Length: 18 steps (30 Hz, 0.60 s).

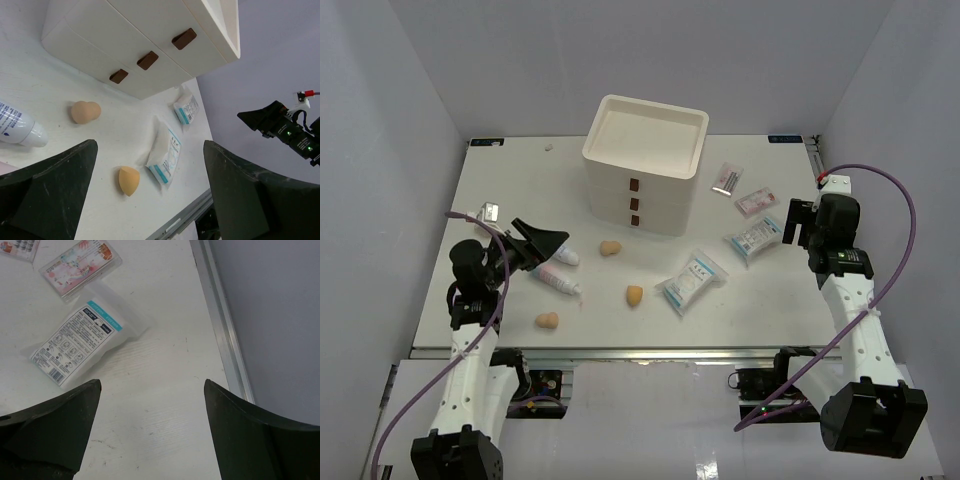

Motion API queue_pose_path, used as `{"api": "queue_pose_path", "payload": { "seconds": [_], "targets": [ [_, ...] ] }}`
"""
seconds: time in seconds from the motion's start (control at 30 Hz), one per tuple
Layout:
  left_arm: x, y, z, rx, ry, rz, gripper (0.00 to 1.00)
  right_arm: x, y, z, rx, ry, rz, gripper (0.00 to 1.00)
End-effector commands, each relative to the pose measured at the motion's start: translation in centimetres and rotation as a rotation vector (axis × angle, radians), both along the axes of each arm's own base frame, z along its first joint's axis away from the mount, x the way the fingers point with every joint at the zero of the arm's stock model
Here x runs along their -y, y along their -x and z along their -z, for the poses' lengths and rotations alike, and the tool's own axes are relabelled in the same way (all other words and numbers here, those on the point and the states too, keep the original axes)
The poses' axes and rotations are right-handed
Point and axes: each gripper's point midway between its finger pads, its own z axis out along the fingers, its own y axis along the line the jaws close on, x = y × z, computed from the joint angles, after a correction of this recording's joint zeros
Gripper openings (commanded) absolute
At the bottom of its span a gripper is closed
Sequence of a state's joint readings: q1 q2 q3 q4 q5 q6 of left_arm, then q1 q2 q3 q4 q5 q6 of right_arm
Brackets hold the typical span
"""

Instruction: Organize the makeup

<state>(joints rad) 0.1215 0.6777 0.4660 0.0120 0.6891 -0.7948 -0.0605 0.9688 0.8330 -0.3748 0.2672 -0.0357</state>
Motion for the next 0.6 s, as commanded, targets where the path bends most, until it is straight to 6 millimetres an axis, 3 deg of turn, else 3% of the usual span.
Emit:
{"api": "queue_pose_path", "payload": {
  "seconds": [0.0,0.2,0.4,0.57],
  "targets": [
    [1.9,-0.2,-0.3,-0.007,0.014,0.085,0.98,-1.1,-0.9,-2.6,0.056,-0.018,-0.07,0.9],
    [5.5,-0.6,-0.6,-0.003,-0.035,0.166,0.98,-5.9,-1.0,-4.4,0.101,-0.006,-0.44,0.9],
    [7.6,-1.5,-0.9,0.021,-0.091,0.195,0.98,-11.8,1.2,-5.6,0.171,0.047,-0.909,0.9],
    [9.1,-2.4,-1.5,0.082,-0.163,0.2,0.98,-13.8,2.6,-4.8,0.12,-0.03,-1.041,0.9]
  ]
}}
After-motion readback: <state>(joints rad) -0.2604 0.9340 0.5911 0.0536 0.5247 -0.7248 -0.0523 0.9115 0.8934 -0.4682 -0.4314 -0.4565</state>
